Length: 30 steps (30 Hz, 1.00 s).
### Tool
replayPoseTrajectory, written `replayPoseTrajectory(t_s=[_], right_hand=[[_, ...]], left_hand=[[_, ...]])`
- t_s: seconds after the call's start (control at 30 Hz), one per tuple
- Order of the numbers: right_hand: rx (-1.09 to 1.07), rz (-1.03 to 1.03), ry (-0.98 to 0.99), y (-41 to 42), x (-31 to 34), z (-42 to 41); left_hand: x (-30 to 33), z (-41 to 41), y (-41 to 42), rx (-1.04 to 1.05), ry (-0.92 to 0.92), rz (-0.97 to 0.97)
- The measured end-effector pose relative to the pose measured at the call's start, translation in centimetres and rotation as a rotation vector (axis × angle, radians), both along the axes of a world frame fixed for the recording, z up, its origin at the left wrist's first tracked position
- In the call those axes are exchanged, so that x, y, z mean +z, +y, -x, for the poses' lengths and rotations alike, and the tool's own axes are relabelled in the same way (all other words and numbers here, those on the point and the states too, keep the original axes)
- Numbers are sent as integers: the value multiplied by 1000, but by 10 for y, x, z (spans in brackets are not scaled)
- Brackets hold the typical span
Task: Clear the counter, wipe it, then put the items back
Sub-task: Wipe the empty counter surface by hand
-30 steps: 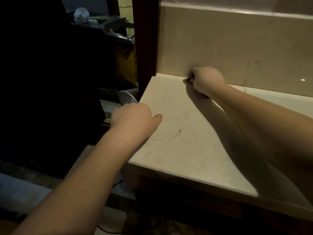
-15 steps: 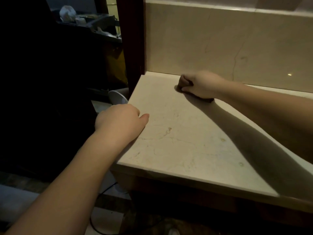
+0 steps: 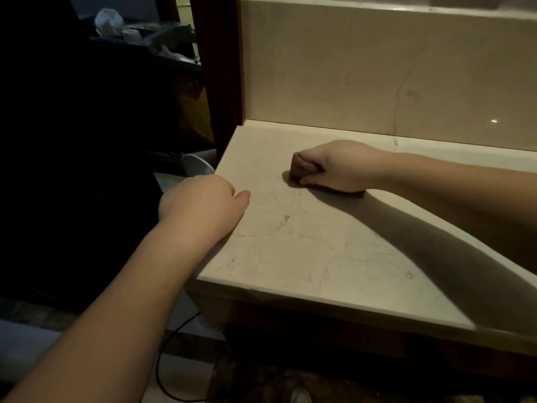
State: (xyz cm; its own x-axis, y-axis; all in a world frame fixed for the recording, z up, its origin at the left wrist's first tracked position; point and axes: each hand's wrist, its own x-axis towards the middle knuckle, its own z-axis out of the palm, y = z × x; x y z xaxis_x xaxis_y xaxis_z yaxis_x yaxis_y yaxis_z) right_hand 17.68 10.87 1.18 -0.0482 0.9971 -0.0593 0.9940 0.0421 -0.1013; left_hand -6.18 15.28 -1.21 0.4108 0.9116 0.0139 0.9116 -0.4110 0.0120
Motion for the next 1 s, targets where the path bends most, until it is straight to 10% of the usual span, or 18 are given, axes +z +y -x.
replayPoseTrajectory(t_s=[0.67,1.0], right_hand=[[-101,42,-111,22,16,-1],[241,129,-104,-42,11,49]], left_hand=[[6,0,-7,23,-12,16],[3,-1,-4,23,-19,-28]])
